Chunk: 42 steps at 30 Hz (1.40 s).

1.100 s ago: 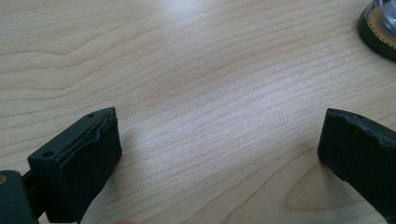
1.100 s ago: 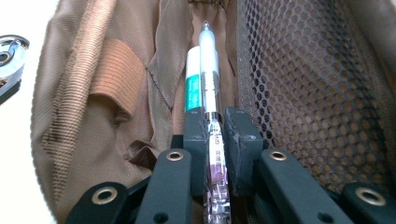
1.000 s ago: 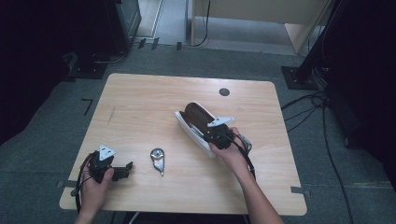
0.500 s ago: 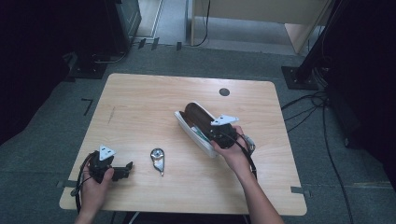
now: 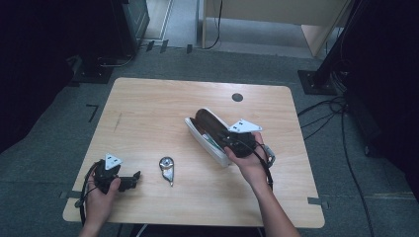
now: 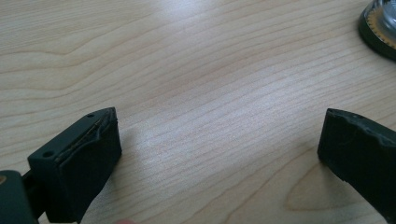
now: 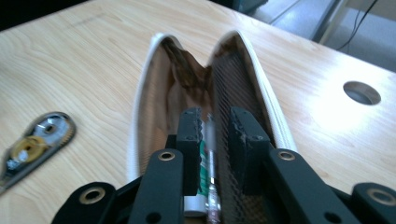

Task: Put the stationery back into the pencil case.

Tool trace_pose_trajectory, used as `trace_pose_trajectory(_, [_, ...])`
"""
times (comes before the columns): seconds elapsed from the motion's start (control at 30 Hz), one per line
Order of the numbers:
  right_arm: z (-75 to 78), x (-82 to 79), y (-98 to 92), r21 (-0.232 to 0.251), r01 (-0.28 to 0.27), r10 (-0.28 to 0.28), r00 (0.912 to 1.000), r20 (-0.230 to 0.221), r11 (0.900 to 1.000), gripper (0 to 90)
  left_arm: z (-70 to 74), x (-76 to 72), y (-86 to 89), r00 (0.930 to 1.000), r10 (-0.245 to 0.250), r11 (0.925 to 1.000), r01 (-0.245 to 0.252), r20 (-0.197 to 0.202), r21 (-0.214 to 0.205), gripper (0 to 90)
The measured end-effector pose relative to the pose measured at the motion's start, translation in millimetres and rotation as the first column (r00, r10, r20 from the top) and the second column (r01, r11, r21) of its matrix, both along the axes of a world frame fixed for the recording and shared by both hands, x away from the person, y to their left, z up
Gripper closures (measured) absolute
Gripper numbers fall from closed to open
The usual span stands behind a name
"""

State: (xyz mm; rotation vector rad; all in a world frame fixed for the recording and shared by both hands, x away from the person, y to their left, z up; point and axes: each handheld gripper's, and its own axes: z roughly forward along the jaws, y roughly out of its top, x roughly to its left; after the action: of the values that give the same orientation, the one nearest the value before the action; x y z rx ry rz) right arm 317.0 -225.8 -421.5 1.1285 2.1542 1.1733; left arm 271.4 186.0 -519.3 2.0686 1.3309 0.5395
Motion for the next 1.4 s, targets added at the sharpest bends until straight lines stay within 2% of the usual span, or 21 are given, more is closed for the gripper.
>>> trace_pose_trajectory(0.2, [9.5,-15.7,12.6,0.017,-0.042,0.042,0.9983,0.042,0.999,72.5,0.1,0.0,0.2,1.0,-0.002,1.0,0.002,-0.002,0.002,0.0])
trace_pose_trajectory(0.5, [8.2,-31.6,31.3,0.033,-0.102,0.1,0.994,0.043,0.9943,69.8,0.2,0.0,0.2,1.0,-0.002,1.0,0.002,-0.002,0.002,0.0])
trace_pose_trajectory(0.87, [-8.6,-41.8,53.5,0.061,-0.14,0.14,0.9901,0.013,0.9883,62.6,0.2,-0.1,0.2,1.0,-0.003,1.0,0.003,-0.003,0.003,0.0])
trace_pose_trajectory(1.1, [-28.0,-47.8,74.3,0.078,-0.186,0.189,0.9817,-0.024,0.9794,60.4,0.1,-0.1,0.1,1.0,-0.001,1.0,0.001,-0.002,0.001,0.0])
trace_pose_trajectory(1.4, [-43.7,-52.2,92.6,0.101,-0.221,0.228,0.9712,-0.068,0.97,60.4,0.1,-0.1,0.1,1.0,-0.002,1.0,0.002,-0.002,0.002,0.0])
